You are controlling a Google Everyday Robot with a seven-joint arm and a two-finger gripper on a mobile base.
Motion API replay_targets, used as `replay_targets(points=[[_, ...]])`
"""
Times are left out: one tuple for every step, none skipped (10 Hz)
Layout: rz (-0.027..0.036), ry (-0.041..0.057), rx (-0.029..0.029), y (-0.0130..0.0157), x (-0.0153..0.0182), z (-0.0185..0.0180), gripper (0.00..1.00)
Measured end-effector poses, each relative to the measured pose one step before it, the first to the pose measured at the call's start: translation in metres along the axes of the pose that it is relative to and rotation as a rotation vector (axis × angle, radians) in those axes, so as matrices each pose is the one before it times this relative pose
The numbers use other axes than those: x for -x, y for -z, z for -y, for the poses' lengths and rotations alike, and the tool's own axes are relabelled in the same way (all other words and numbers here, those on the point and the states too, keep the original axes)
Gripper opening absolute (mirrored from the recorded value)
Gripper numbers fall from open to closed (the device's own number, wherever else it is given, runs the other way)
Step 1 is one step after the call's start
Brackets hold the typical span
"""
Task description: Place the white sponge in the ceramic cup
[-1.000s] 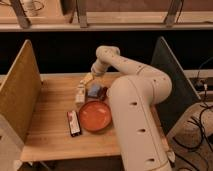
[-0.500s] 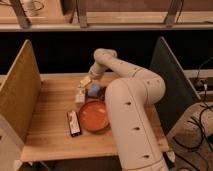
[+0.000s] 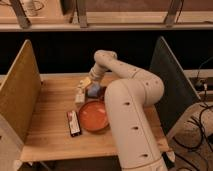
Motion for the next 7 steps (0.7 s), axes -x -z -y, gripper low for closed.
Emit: replay_targets(points=[[-0.01633,-0.01309,0.00436,-0.00688,-0.00427,0.00253,0.80],[-0.01636,-0.01909,0.00019,-0.00686,-0.00355,0.00614,0.80],[-0.00504,-0.01369,-0.00179,-0.00255,-0.00089,0.00456,0.80],[-0.00152,-0.01789,-0.00686,-0.00044,-0.00021,0.00725,0.80],[0.00214,-0.01342,-0.00895,0.00193,0.00036,0.00665,0.80],[0.00339,-0.01264,-0.00947,0.00299,0.00060,0.00667,0.80],[0.00303,-0.01003,-0.00683,0.00186,0.00080,0.00487,0.80]])
